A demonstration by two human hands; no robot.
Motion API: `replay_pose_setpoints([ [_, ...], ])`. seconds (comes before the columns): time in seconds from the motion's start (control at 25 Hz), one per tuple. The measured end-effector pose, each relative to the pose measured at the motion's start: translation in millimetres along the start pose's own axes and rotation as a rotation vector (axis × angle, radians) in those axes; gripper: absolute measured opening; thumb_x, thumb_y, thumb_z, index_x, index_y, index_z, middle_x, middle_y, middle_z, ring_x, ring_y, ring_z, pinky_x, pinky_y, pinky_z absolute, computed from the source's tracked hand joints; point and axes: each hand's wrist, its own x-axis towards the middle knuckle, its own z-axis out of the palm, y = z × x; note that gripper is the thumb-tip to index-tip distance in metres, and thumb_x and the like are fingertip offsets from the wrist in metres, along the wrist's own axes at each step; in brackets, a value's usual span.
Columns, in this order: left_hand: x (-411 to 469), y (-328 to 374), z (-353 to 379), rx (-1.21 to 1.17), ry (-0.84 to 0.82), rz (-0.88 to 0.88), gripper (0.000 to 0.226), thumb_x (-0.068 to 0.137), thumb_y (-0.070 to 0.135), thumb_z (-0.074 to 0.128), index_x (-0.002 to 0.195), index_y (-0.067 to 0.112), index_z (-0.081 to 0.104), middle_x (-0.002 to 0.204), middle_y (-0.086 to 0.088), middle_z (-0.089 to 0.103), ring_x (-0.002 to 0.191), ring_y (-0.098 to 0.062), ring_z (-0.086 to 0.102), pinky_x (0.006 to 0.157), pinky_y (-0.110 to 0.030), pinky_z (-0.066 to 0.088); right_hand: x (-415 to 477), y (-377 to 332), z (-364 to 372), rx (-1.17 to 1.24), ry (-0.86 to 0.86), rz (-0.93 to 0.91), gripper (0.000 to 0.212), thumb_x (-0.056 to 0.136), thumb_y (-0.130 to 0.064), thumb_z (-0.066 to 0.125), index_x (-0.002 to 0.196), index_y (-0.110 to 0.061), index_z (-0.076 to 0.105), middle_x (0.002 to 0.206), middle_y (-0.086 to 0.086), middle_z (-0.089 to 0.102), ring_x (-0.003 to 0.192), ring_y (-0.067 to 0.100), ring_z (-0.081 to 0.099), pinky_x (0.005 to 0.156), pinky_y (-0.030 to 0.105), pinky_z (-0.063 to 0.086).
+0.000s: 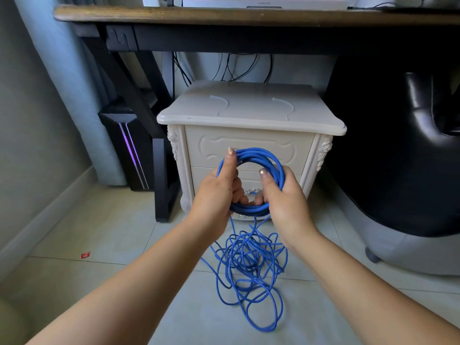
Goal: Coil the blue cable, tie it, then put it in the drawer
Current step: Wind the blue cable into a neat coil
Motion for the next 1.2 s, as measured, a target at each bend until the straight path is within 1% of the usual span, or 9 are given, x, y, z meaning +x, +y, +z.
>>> replay_pose_setpoints([
  [0.12,3,8,-14,0.185,-0.161,0.039,0.018,0.094,0.024,0.062,0.091,0.009,0.055,0.057,0.003,0.041,0.047,-0.011,0.039,0.06,-0.031,0.045,10,-10,-16,-0.176,-0.1,-0.056,0.012,0.1,-0.022,0.051,0.092,-0.03,0.053,0.053,0.001,0.051,0.051,0.015,0.058,0.061,0.032,0.054],
  [0.2,3,14,-22,0.379,-0.22,0.098,0.027,0.089,0.013,0.069,0.112,0.008,0.057,0.065,0.0,0.051,0.049,-0.011,0.049,0.06,-0.031,0.053,12,-14,-24,-0.346,-0.208,-0.076,0.01,0.1,-0.023,0.051,0.096,-0.032,0.054,0.055,-0.002,0.052,0.051,0.013,0.057,0.062,0.033,0.056],
  [0.36,0,15,-18,0.919,-0.257,0.278,0.035,0.086,0.036,0.071,0.112,0.02,0.054,0.081,0.003,0.064,0.059,-0.01,0.063,0.063,-0.032,0.058,13,-23,-29,-0.644,-0.356,-0.082,0.01,0.097,-0.02,0.049,0.105,-0.025,0.051,0.078,0.0,0.059,0.063,0.02,0.062,0.069,0.042,0.057],
  [0.48,3,9,-16,1.06,-0.215,0.375,0.029,0.091,0.042,0.063,0.109,0.022,0.054,0.073,0.013,0.06,0.058,0.004,0.058,0.06,-0.02,0.046,10,-26,-28,-0.762,-0.355,-0.115,0.01,0.097,-0.022,0.047,0.104,-0.028,0.043,0.086,0.001,0.06,0.073,0.025,0.067,0.068,0.039,0.056],
  [0.64,3,5,-12,0.98,-0.167,0.414,0.015,0.094,0.034,0.061,0.104,0.023,0.06,0.056,0.018,0.056,0.052,0.005,0.051,0.05,-0.012,0.04,8,-19,-29,-0.443,-0.261,0.028,0.017,0.093,-0.02,0.058,0.107,-0.023,0.05,0.079,0.001,0.066,0.056,0.007,0.066,0.051,0.015,0.048],
  [0.8,5,2,-11,0.728,0.01,0.349,0.016,0.095,0.034,0.06,0.091,0.019,0.061,0.051,0.008,0.047,0.048,-0.011,0.044,0.05,-0.032,0.048,0,-5,-21,0.069,-0.231,0.198,0.014,0.09,-0.026,0.067,0.091,-0.015,0.058,0.061,-0.001,0.059,0.063,0.018,0.064,0.078,0.039,0.052],
  [0.92,0,-2,-2,0.577,0.101,0.271,0.018,0.096,0.037,0.058,0.091,0.019,0.061,0.058,0.0,0.047,0.05,-0.013,0.046,0.045,-0.026,0.041,-2,-4,-15,0.41,-0.175,0.269,0.029,0.085,-0.034,0.069,0.075,-0.015,0.049,0.051,-0.001,0.044,0.05,0.015,0.05,0.071,0.039,0.046],
  [1.08,-3,-3,3,0.405,0.023,0.16,0.017,0.094,0.032,0.062,0.093,0.015,0.061,0.06,-0.002,0.049,0.048,-0.012,0.051,0.058,-0.032,0.059,3,-14,-17,0.517,-0.115,0.373,0.05,0.071,-0.064,0.064,0.065,-0.018,0.044,0.05,-0.001,0.025,0.044,0.014,0.026,0.05,0.028,0.032],
  [1.2,-4,1,-4,0.367,-0.126,0.083,0.015,0.089,0.022,0.069,0.095,0.01,0.062,0.055,0.0,0.052,0.049,-0.012,0.052,0.077,-0.048,0.06,9,-15,-21,0.396,-0.004,0.408,0.054,0.092,-0.06,0.049,0.058,-0.018,0.039,0.044,-0.001,0.023,0.041,0.016,0.019,0.047,0.027,0.027],
])
